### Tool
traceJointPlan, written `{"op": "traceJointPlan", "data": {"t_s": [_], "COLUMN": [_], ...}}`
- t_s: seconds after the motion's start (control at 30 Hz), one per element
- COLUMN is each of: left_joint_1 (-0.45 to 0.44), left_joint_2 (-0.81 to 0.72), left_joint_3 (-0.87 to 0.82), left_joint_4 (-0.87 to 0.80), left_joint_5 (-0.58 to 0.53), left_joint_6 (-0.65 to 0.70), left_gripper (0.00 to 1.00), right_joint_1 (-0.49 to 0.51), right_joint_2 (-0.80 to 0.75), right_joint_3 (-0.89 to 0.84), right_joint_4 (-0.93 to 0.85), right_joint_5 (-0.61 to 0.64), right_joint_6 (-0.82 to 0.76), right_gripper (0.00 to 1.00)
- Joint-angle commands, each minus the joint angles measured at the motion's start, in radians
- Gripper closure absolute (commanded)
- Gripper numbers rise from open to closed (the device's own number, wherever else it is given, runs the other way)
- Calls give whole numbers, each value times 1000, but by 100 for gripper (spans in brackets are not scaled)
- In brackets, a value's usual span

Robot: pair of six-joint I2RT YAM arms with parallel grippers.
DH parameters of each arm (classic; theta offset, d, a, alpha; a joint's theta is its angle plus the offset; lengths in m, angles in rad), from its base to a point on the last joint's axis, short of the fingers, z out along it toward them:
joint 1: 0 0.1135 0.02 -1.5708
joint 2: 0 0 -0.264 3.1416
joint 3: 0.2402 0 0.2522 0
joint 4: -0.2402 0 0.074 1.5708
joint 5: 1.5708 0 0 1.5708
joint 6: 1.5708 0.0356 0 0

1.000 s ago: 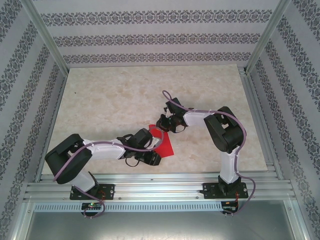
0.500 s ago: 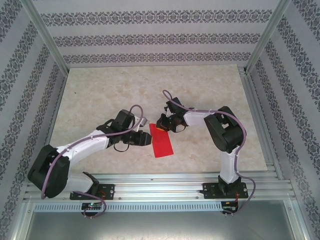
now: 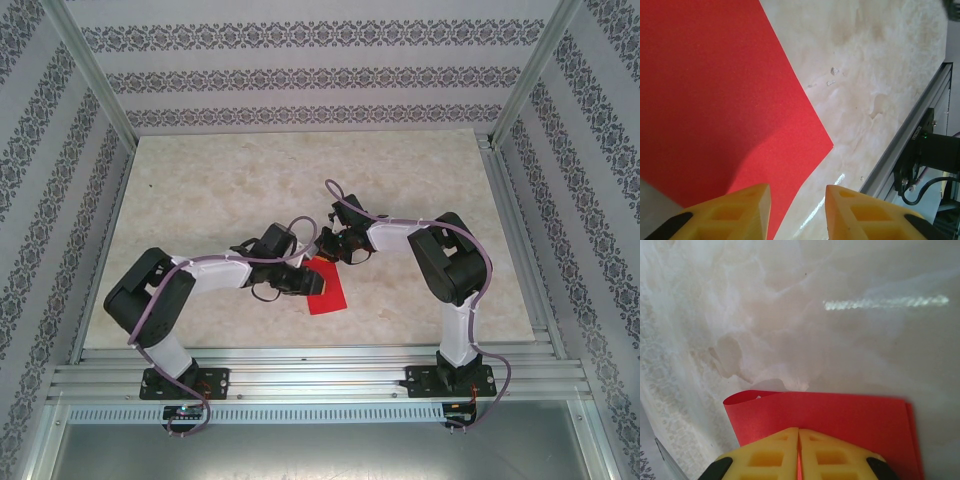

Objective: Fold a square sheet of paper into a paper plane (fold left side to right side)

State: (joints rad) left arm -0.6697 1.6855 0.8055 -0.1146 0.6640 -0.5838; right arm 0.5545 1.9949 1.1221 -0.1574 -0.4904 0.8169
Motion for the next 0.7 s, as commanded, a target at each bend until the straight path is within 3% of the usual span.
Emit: {"op": "traceJointPlan", "data": {"t_s": [0.0, 0.37, 0.67], "left_joint_1": [-13, -45, -47], "left_joint_2": [40, 98, 71], "left_joint_3": [14, 4, 1], "left_joint_4": [45, 15, -9], "left_joint_5": [-30, -85, -107], "left_joint_6": [-4, 10, 6], "left_gripper": [65, 67, 68], "right_joint_1": [-5, -25, 10], "right_joint_2": [49, -173, -422], "right_joint_3": [-6, -6, -282], "right_joint_4": [-49, -147, -203], "right_joint_5": [118, 134, 143], "right_joint_6": [-18, -70, -20], "right_gripper": [90, 78, 91]}}
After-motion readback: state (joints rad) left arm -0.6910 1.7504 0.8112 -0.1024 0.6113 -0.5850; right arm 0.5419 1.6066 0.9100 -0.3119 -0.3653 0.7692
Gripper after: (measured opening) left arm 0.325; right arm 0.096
